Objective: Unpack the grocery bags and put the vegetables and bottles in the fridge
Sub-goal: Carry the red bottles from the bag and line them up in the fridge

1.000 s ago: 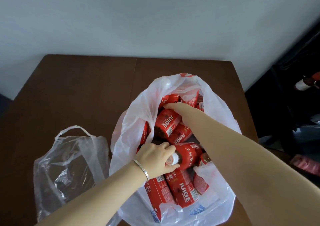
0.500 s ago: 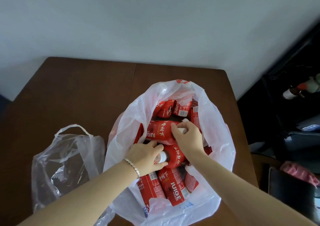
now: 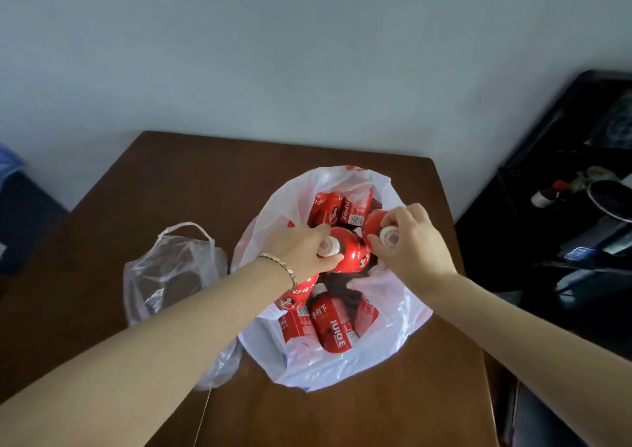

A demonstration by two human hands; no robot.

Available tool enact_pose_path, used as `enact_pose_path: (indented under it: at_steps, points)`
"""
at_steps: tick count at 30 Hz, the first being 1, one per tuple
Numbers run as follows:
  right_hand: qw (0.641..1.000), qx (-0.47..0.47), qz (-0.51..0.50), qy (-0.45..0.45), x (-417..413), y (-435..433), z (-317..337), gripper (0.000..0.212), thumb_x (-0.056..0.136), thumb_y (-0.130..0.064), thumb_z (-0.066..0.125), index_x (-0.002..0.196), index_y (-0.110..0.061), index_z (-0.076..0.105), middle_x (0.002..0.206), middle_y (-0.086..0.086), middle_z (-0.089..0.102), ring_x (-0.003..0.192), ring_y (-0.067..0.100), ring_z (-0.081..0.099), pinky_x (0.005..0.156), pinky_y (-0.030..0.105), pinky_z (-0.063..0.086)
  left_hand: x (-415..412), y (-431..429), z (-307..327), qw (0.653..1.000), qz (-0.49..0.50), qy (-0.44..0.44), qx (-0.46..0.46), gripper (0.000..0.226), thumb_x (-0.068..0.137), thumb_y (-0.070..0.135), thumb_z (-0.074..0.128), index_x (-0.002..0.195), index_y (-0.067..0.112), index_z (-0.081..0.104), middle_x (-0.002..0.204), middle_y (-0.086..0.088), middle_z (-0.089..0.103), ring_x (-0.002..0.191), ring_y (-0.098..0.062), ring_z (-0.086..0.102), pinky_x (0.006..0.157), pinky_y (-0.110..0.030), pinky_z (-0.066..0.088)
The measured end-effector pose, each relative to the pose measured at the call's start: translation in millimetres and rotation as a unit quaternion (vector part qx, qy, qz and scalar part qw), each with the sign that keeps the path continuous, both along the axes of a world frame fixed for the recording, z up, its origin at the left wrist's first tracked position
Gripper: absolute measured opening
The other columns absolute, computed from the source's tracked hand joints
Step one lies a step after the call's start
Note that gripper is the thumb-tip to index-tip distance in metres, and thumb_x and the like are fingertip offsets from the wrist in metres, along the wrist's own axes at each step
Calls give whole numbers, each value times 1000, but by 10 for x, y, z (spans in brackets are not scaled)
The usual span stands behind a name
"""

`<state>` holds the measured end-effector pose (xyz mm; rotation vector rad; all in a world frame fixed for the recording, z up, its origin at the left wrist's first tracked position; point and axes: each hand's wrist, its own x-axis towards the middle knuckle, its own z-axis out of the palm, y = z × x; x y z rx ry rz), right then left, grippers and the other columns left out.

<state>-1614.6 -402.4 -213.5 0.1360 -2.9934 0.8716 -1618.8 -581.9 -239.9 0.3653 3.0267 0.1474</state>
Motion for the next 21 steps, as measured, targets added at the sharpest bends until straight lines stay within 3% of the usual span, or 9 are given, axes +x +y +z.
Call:
enact_pose_path:
  at_steps: [2, 5, 8, 12, 17, 21]
  points:
    - [999, 33, 13, 4, 53, 31, 154, 32, 85, -37, 65, 106, -15, 56, 114, 1, 48, 88, 17, 57, 75, 30, 55, 108, -48, 205, 998, 40, 30, 34, 38, 90, 55, 44, 106, 21, 52, 93, 1, 63, 86, -21, 61, 64, -27, 38]
    - [997, 65, 29, -8, 200, 4, 300, 36, 85, -39, 65, 109, -14, 55, 112, 2, 50, 87, 16, 57, 75, 29, 55, 285, -159, 460, 994, 68, 53, 71, 34, 89, 57, 44, 89, 24, 43, 78, 5, 51, 72, -19, 51, 62, -27, 36]
    - [996, 82, 21, -24, 445, -101, 366, 39, 84, -43, 64, 112, -18, 53, 109, 1, 51, 88, 15, 57, 77, 32, 57, 463, -290, 639, 993, 49, 83, 65, 34, 87, 57, 47, 86, 24, 39, 77, 4, 51, 75, -24, 57, 61, -27, 33]
    - [994, 99, -24, -24, 881, -263, 449, 37, 85, -46, 62, 106, -17, 54, 102, 2, 52, 83, 18, 58, 73, 32, 55, 708, -409, 824, 995, -15, 98, 30, 34, 86, 59, 46, 88, 25, 42, 81, 2, 56, 78, -25, 59, 60, -27, 33]
    - [984, 103, -146, -9, 1613, -425, 566, 36, 85, -40, 61, 102, -9, 57, 98, 9, 58, 83, 26, 60, 71, 37, 53, 1110, -420, 935, 984, -156, 81, 20, 34, 87, 58, 45, 87, 26, 35, 79, 5, 48, 69, -17, 45, 59, -27, 32]
    - [964, 77, -254, -12, 2360, -386, 677, 34, 84, -39, 59, 98, -8, 57, 92, 7, 61, 80, 25, 60, 64, 32, 49, 1496, -125, 931, 961, -268, 68, -5, 33, 91, 54, 41, 99, 23, 47, 81, 0, 54, 69, -21, 50, 54, -26, 32]
